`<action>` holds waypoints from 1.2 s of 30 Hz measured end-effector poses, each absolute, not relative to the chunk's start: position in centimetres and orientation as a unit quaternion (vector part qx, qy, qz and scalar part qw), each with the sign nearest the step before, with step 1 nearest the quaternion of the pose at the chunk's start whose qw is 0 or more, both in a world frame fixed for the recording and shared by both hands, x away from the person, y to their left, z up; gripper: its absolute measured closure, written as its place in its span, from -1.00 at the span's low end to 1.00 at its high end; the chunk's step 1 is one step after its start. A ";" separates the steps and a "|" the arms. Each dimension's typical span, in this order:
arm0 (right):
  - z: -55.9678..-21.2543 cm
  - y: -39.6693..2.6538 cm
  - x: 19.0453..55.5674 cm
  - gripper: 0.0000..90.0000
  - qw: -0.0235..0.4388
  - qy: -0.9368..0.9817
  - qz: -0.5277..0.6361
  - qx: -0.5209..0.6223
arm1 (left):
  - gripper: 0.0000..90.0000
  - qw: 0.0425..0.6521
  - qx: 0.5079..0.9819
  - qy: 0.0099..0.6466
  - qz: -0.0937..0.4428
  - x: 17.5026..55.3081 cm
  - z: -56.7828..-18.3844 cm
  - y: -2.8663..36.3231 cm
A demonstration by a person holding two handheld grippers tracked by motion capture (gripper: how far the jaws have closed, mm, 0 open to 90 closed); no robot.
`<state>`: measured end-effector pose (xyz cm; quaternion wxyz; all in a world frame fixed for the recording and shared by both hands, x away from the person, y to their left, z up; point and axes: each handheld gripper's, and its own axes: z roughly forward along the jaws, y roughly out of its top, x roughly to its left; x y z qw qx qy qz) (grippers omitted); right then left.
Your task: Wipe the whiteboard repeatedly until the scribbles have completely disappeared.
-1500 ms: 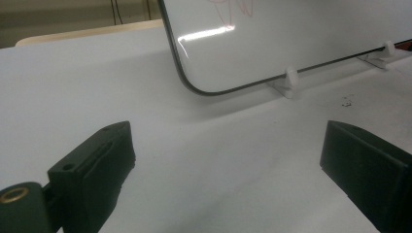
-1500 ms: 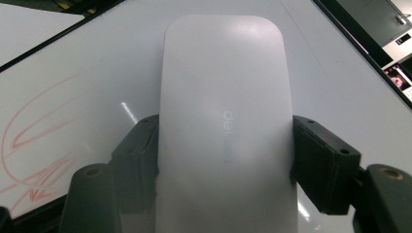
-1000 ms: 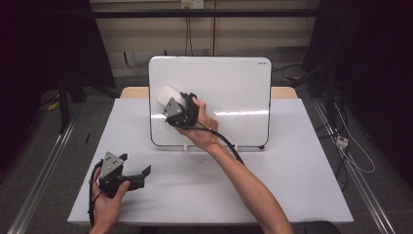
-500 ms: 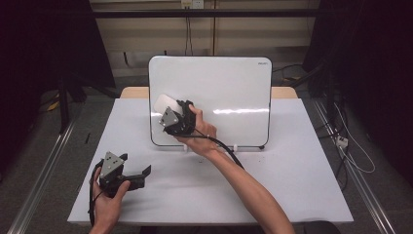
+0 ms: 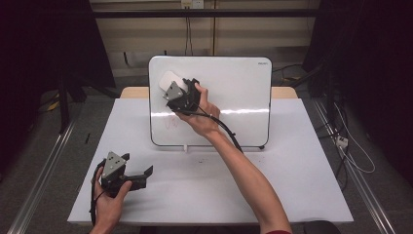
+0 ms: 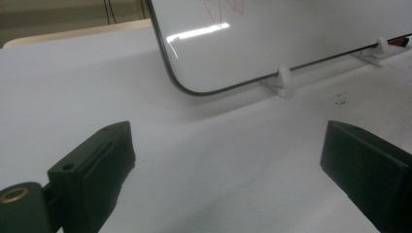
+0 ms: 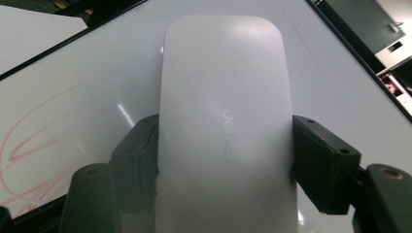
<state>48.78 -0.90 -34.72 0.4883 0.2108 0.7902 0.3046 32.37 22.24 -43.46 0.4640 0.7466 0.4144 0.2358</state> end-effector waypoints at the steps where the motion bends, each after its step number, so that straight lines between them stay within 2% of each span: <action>1: -34.8 -0.8 48.6 -0.30 0.492 0.788 0.304 0.211 | -0.88 0.465 0.745 0.416 0.236 32.4 -43.5 22.3; 11: -38.1 0.6 46.0 -0.30 0.488 0.806 0.288 0.169 | -0.88 0.463 0.744 0.419 0.237 32.3 -43.5 22.3; 15: -39.7 1.0 44.8 -0.31 0.504 0.813 0.261 0.129 | -0.88 0.464 0.744 0.419 0.237 32.3 -43.5 22.4; 22: -41.1 1.0 43.2 -0.30 0.477 0.831 0.262 0.118 | -0.88 0.461 0.746 0.418 0.238 32.3 -43.5 22.3; 29: -40.9 0.8 43.4 -0.30 0.469 0.833 0.269 0.121 | -0.88 0.460 0.746 0.418 0.238 32.3 -43.6 22.3; 36: -38.6 0.4 45.5 -0.30 0.475 0.815 0.288 0.166 | -0.88 0.462 0.747 0.417 0.236 32.3 -43.5 22.4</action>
